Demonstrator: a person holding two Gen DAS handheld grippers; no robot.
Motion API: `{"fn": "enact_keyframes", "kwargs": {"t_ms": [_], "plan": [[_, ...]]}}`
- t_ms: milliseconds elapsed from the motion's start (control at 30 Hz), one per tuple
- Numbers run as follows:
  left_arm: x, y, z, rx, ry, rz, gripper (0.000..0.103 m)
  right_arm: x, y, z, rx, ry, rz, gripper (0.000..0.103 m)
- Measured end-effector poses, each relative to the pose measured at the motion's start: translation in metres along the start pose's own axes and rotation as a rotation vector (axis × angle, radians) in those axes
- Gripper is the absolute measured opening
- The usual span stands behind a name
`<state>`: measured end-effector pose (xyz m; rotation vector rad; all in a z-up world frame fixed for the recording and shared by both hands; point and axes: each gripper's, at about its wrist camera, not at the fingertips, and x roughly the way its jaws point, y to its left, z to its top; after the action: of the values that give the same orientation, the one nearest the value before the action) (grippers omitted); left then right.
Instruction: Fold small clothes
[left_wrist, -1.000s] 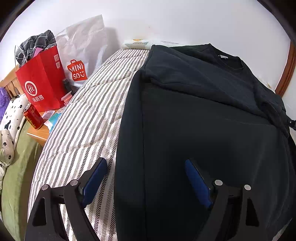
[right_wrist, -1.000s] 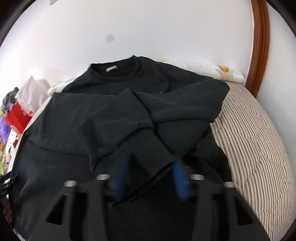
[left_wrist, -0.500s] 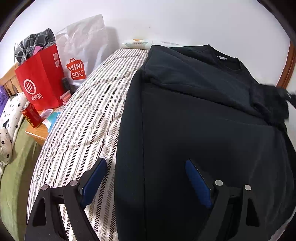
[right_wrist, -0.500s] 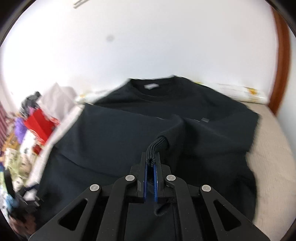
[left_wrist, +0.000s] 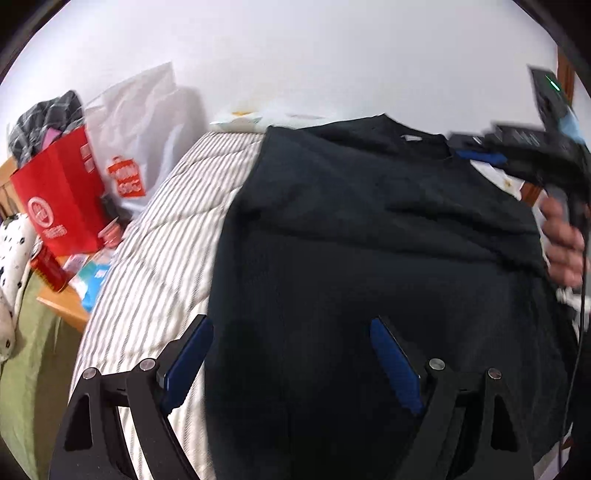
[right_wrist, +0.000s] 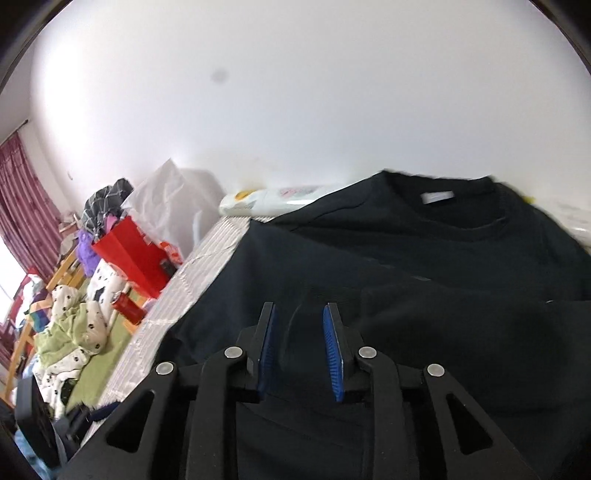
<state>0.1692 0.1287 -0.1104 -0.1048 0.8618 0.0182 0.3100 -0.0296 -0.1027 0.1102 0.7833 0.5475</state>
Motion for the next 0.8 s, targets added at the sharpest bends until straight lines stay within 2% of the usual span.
{"fn": "enact_keyframes", "kwargs": {"t_ms": [100, 267, 367, 500, 567, 667, 733, 800], "plan": [[0.010, -0.014, 0.018, 0.009, 0.007, -0.034, 0.085, -0.026, -0.028, -0.013, -0.004, -0.007, -0.060, 0.038], [0.029, -0.042, 0.051, 0.025, 0.017, -0.095, 0.084, -0.070, -0.077, -0.041, -0.023, -0.010, -0.274, 0.043], [0.040, -0.064, 0.071, 0.054, 0.007, -0.112, 0.083, -0.089, -0.102, -0.053, -0.037, -0.013, -0.352, 0.046], [0.061, -0.085, 0.089, 0.088, 0.010, -0.111, 0.079, -0.101, -0.129, -0.061, 0.000, -0.011, -0.385, 0.047], [0.075, -0.093, 0.096, 0.108, 0.024, -0.116, 0.073, -0.104, -0.140, -0.063, 0.021, -0.008, -0.384, 0.047], [0.092, -0.100, 0.105, 0.108, 0.037, -0.113, 0.064, -0.105, -0.151, -0.065, 0.031, -0.004, -0.402, 0.049], [0.103, -0.101, 0.110, 0.104, 0.046, -0.117, 0.064, -0.100, -0.155, -0.066, 0.032, 0.013, -0.411, 0.050], [0.117, -0.102, 0.115, 0.099, 0.059, -0.117, 0.060, -0.099, -0.158, -0.069, 0.029, 0.014, -0.414, 0.050]]}}
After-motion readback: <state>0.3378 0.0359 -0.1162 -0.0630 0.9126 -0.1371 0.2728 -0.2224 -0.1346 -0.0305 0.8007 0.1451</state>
